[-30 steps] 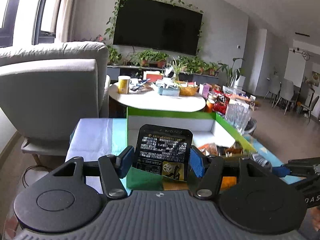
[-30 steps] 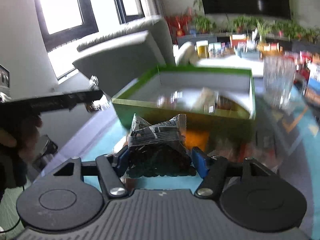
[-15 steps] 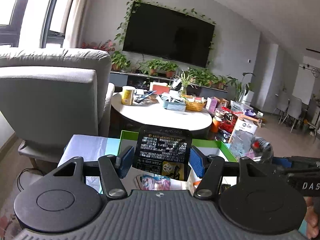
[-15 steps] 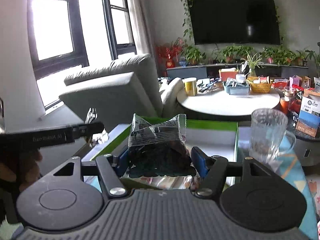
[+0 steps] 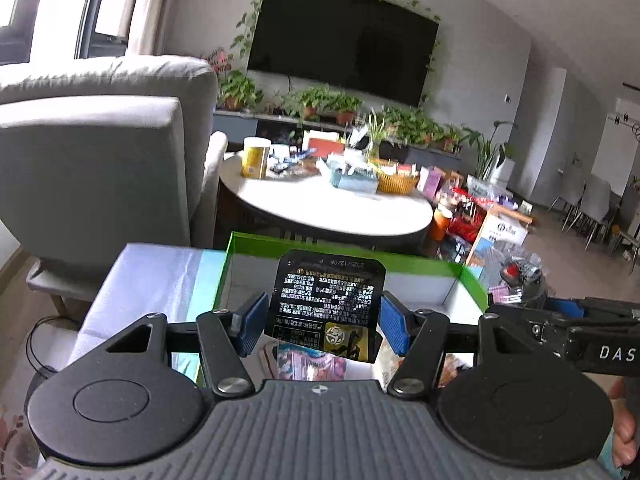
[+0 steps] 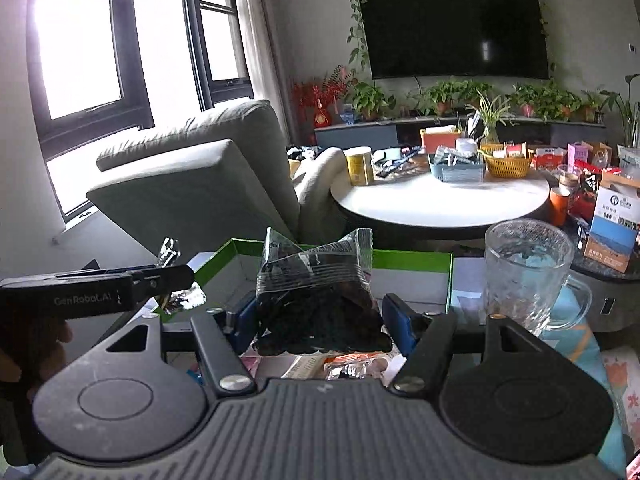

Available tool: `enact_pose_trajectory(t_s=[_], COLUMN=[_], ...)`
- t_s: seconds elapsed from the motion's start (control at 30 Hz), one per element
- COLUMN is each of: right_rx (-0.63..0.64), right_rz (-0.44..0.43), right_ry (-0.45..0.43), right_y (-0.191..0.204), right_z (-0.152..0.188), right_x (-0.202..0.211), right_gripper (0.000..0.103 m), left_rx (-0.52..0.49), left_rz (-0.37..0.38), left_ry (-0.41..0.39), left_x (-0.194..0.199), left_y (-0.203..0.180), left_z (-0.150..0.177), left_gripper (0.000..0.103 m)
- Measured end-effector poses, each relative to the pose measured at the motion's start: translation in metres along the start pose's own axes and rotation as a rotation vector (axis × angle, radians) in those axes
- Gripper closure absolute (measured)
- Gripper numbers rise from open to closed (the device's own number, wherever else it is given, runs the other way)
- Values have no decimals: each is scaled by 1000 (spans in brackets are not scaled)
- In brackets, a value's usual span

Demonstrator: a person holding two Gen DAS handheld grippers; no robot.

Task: Organize snacks
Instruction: 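Lift both snacks over the green box and release them inside, then lower the left tool onto the beige printed bag and close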

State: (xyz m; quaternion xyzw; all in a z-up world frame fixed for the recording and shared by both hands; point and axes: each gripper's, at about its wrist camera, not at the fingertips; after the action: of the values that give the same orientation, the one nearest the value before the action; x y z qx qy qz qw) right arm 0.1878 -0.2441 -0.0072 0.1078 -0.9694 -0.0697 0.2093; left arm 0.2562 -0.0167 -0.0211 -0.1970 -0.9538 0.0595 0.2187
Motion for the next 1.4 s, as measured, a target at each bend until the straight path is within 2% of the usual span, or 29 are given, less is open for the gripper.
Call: enact_pose_trajectory(t_s=[0.2, 0.5, 0.63, 0.9, 1.17, 1.4], right_rx=[-26, -53, -45, -61, -42, -8], right_rz=[12, 29, 32, 46, 67, 173], right_ry=[51, 114, 114, 89, 51, 5], right_y=[-3, -3, -2, -7, -16, -45], right_z=[8, 16, 17, 16, 21, 32], right_x=[-17, -30, -26, -9, 21, 64], right_gripper=[56, 55, 55, 55, 55, 55], left_rx=[9, -8, -9, -73, -102, -120], left_rz=[-4, -19, -29, -79, -86, -72], left_ry=[79, 103, 113, 102, 92, 88], left_x=[-21, -24, -23, -12, 19, 51], left_y=[9, 13, 14, 6, -1, -12], left_z=[9, 15, 17, 19, 28, 41], left_gripper=[46, 46, 45, 38, 37, 37])
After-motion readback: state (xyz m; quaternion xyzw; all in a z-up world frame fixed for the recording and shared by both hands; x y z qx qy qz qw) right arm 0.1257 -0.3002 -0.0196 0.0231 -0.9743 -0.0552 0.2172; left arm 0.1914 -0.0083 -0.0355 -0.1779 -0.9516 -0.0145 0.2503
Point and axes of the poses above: each gripper's, at about its wrist camera, not at the fingertips, and x roughly against the way its jaws point, y to its left, z to its underside, and after that the axes turned 4 degrees about -y, right-handed
